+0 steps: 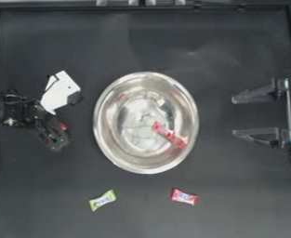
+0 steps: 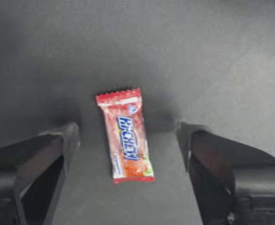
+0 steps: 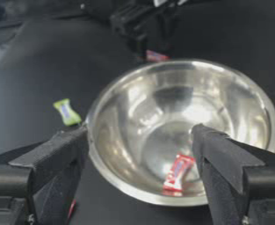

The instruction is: Put candies in bowl

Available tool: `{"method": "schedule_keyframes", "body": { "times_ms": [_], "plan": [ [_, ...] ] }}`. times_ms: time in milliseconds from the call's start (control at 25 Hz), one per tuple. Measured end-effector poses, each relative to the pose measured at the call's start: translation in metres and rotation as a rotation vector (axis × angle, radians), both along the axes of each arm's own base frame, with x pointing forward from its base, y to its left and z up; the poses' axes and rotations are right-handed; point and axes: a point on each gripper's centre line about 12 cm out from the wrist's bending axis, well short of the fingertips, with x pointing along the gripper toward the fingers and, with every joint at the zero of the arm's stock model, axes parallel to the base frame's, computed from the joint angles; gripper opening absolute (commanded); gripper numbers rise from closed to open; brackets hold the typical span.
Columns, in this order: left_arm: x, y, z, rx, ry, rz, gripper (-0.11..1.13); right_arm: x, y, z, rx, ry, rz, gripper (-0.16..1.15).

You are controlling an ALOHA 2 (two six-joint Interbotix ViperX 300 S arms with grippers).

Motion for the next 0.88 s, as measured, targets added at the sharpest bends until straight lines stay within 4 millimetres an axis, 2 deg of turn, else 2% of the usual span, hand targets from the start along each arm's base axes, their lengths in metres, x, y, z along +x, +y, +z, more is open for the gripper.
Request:
{"method": "schedule_keyframes", "body": {
  "times_ms": [320,440,560,760,880],
  "plan": [
    [-0.0002,-0.0007,-0.0047,-0.003,0.018,-0.004,0.97,0.0,-0.0003,0.0,0.0,0.0,-0.002,0.98],
    [-0.0002,-0.0007,-0.005,-0.003,0.02,-0.004,0.93,0.0,0.0,0.0,0.0,0.0,0.0,0.98],
    [0.0,-0.0011,-0.0054,-0.003,0.02,-0.006,0.82,0.0,0.0,0.0,0.0,0.0,0.0,0.98],
    [0.0001,-0.0012,-0.005,-0.004,0.018,-0.005,0.54,0.0,0.0,0.0,0.001,0.0,0.0,0.98],
    [0.0003,-0.0023,-0.005,-0.004,0.018,-0.009,0.5,0.0,0.0,0.0,0.001,0.0,0.0,0.98]
  ]
}}
